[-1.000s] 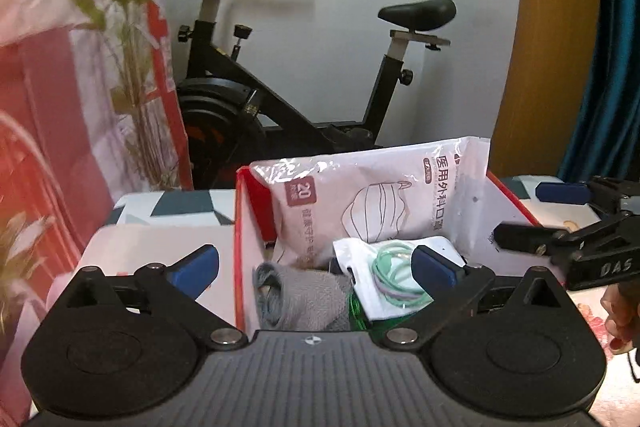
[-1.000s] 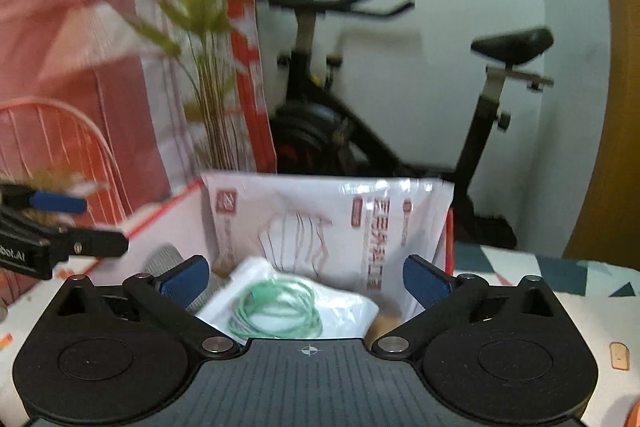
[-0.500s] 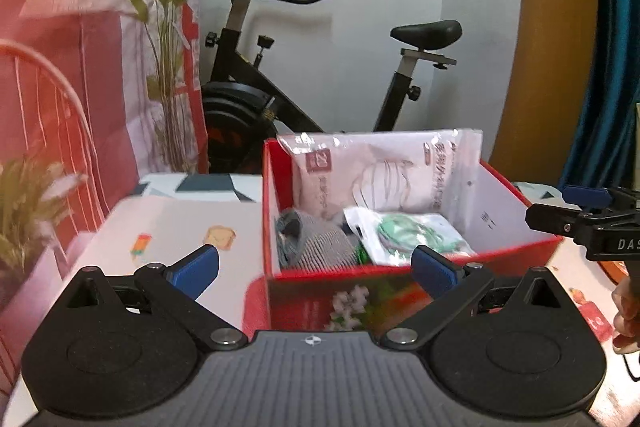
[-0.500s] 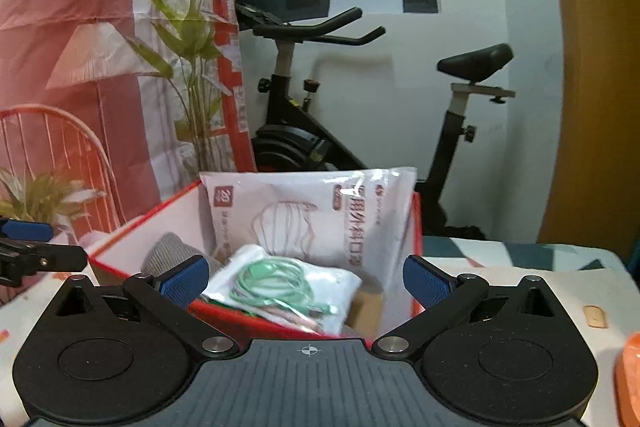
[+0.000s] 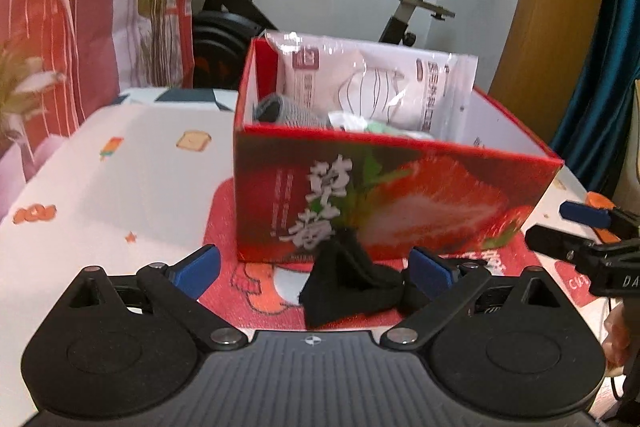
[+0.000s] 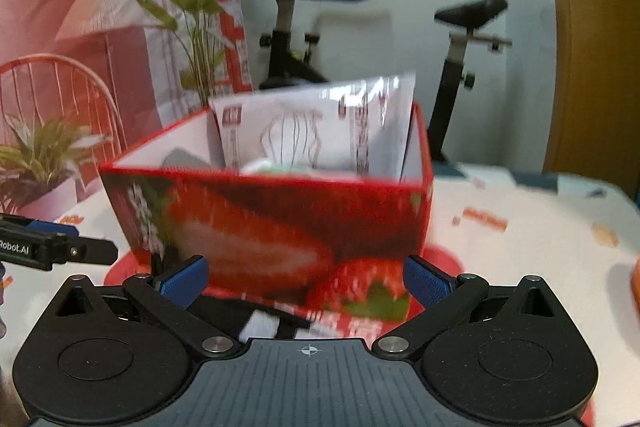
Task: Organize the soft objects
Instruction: 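Move both grippers down to the black glove with white fingertips, then close both grippers on the black glove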
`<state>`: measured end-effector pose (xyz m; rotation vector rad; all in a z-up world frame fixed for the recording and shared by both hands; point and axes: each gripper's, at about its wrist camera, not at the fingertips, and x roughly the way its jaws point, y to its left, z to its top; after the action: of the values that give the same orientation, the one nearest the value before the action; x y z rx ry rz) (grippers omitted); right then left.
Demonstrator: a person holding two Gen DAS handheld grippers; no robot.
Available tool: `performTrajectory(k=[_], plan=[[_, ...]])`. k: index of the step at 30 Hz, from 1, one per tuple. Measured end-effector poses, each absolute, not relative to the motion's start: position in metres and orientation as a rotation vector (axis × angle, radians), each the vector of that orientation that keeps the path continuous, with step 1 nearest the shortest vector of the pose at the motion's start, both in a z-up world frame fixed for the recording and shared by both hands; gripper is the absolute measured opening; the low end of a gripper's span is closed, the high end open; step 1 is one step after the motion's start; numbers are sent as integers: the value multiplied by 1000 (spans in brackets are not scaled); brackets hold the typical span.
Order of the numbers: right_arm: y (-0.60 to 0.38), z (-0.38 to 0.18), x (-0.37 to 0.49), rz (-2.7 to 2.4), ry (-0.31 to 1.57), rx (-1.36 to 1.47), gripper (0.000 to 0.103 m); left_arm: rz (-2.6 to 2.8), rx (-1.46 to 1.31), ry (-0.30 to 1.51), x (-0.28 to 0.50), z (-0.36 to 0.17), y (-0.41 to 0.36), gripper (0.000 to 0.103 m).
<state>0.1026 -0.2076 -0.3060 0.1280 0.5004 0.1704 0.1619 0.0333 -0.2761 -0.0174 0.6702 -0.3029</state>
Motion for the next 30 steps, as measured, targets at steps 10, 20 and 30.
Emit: performTrajectory(k=[10, 20, 30], plan=[[-207, -353, 121, 189, 670, 191, 80, -329, -19, 741, 178, -306, 26, 87], [-195, -363, 128, 231, 695, 163, 71, -394, -73, 786, 201, -322, 23, 86], [-195, -364, 128, 239, 687, 158, 70, -437, -125, 800, 199, -331, 26, 70]])
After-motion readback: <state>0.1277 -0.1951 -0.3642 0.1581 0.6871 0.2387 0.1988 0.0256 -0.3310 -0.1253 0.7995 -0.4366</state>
